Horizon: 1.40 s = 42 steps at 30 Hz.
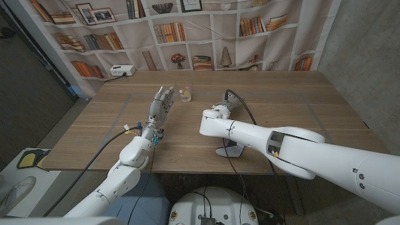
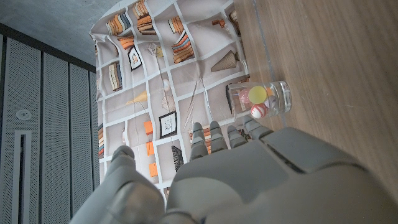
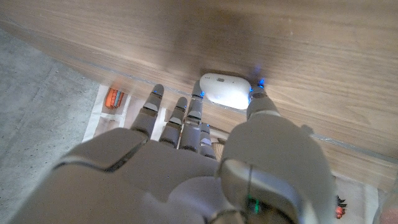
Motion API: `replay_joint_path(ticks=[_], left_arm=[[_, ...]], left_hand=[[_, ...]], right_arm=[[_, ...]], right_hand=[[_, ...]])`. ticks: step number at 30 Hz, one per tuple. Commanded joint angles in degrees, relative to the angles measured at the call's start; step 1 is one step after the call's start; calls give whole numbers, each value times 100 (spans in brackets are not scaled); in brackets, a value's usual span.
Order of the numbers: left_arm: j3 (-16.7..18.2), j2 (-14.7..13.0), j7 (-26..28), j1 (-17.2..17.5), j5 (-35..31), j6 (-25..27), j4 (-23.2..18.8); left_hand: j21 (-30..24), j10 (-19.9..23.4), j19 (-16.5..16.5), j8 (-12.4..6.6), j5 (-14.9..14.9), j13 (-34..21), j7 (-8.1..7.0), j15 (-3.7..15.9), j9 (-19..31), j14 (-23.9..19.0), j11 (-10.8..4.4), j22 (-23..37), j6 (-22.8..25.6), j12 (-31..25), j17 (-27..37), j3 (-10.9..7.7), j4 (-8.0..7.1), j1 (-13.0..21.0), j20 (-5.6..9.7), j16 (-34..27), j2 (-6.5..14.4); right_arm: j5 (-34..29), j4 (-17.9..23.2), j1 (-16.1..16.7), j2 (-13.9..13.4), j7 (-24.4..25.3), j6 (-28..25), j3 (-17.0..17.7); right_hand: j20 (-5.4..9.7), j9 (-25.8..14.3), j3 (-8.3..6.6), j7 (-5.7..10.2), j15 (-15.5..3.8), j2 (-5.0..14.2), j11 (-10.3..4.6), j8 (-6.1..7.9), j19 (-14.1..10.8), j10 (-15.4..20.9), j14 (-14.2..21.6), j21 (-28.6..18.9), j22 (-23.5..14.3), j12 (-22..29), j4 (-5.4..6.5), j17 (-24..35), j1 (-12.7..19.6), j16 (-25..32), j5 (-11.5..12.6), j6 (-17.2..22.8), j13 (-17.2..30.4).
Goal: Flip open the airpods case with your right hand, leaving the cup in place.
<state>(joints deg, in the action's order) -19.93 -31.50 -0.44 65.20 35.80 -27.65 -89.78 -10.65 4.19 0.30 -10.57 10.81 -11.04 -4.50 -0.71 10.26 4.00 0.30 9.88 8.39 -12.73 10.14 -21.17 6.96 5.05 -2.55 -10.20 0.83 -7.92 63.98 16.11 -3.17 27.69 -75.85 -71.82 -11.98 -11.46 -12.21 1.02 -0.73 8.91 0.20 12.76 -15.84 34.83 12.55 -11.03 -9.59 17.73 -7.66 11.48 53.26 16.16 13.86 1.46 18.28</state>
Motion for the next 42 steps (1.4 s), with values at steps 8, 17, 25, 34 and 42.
replay_joint_path(ticks=[8,17,25,34,42], left_arm=[[-51,17,2,-60,-58,39,-40],[-101,42,26,-114,-114,69,-82],[-122,-79,285,-112,-516,164,-282],[-138,112,653,-64,-788,19,-324],[-116,259,1304,0,-1417,20,-490]], left_hand=[[-42,61,-17,-35,-4,-24,20,25,19,28,-2,16,12,3,4,-6,22,27,2,-36,3],[-43,75,-13,-37,-4,-24,23,25,20,19,0,16,19,-1,4,2,22,18,2,-39,-4],[-44,114,-9,-41,-4,-25,29,15,20,13,-9,16,34,-16,5,7,21,11,-7,-40,-9],[-44,411,2,-62,-5,-32,24,52,24,-33,-233,13,83,-121,2,-7,59,59,-20,-50,-9],[-65,943,166,-191,-11,-28,-13,242,33,-315,-421,3,497,-240,-10,-235,254,531,66,-95,155]], right_arm=[[-89,2201,410,-974,275,-140,455],[-34,3342,708,-1473,325,7,843],[167,4309,1089,-1875,277,314,1431],[494,4837,1423,-2129,147,771,2021],[704,5117,1584,-2266,86,1078,2394]], right_hand=[[-17,-16,-329,19,-17,35,-305,29,-53,426,98,-11,-15,87,-230,4,265,50,76,79,81],[-20,-16,-368,27,-67,-22,-355,36,-78,507,181,-6,-15,118,-231,-4,378,68,106,147,113],[-21,-16,-386,15,-43,-33,-331,34,-91,532,249,-4,-15,127,-216,-2,427,93,121,176,133],[-22,-16,-399,8,-55,-45,-326,27,-104,554,262,-3,-16,135,-207,0,470,95,132,188,150],[-18,-16,-408,-20,1,-53,-298,24,-128,586,339,-5,-17,145,-194,4,505,125,143,211,169]])
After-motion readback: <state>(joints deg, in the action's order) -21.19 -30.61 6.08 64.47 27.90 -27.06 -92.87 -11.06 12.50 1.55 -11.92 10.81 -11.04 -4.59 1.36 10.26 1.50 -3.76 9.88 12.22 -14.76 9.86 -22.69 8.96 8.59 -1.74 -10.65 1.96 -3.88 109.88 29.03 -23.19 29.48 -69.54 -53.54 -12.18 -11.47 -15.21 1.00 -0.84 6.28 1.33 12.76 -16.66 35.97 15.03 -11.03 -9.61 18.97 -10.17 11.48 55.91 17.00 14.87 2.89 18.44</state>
